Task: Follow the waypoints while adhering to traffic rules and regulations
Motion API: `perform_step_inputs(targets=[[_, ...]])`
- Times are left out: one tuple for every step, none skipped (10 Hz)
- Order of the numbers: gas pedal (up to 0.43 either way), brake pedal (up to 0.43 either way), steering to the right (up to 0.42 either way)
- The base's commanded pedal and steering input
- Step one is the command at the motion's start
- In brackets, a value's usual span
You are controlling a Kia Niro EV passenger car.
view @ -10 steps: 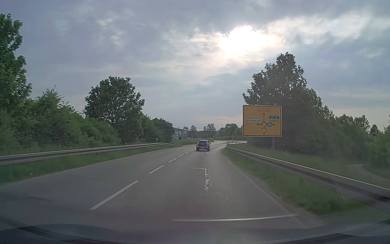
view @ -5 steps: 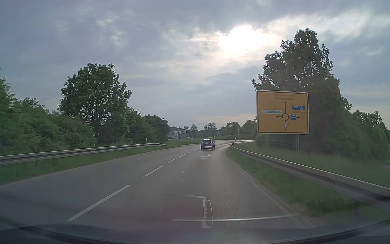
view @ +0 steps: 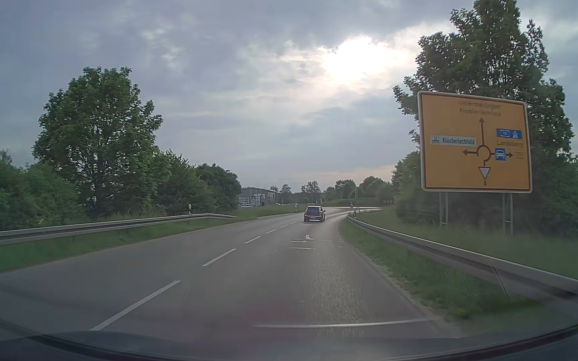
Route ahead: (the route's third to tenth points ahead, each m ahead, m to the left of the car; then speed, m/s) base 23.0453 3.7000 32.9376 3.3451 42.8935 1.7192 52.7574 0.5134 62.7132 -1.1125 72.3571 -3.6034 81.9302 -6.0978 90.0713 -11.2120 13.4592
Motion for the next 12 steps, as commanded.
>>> perform_step_inputs(targets=[[0.059, 0.0, 0.008], [0.059, 0.0, 0.008], [0.059, 0.0, 0.008], [0.059, 0.0, 0.008], [0.059, 0.0, 0.008], [0.059, 0.0, 0.008], [0.059, 0.0, 0.008], [0.028, 0.0, 0.008], [0.0, 0.0, 0.008], [0.0, 0.0, 0.008], [0.0, 0.0, 0.008], [0.0, 0.0, 0.009]])
